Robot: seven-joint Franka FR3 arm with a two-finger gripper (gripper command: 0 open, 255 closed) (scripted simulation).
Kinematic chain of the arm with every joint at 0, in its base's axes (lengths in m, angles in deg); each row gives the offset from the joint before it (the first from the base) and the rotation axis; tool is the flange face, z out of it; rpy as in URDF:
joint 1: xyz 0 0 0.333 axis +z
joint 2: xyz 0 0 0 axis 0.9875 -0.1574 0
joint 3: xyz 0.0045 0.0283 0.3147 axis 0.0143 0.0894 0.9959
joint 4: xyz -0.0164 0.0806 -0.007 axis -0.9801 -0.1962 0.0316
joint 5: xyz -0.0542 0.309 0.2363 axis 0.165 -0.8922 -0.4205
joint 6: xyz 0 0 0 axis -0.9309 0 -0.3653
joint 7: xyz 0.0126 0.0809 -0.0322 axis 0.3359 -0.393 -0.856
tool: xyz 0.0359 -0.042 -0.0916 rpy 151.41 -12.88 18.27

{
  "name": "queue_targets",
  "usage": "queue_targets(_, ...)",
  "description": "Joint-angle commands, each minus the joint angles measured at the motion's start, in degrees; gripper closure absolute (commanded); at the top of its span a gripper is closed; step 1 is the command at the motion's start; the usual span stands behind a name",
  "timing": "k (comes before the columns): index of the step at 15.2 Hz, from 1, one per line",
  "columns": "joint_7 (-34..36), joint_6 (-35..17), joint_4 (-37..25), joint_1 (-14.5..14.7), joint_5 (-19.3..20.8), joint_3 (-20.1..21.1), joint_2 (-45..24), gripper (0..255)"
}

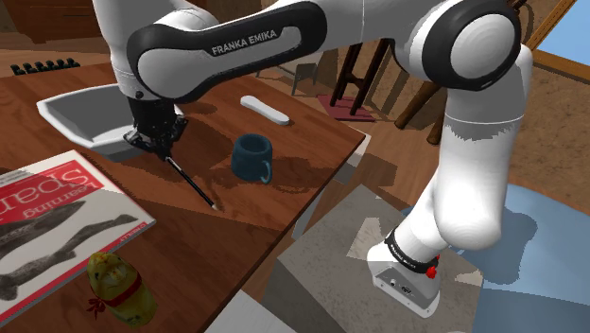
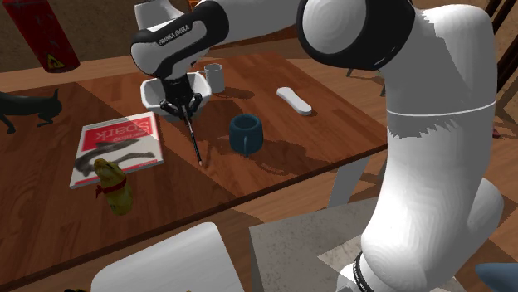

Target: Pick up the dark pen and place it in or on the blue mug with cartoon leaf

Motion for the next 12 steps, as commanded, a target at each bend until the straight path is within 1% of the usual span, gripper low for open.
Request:
queue_targets(1, -0.21, 1.49, -0.97, 0.02, -0.31, 0.17, 0.55, 255)
queue_targets(12, -1.33, 9.01, -6.90, 0.19, -1.44, 0.71, 2.35, 255)
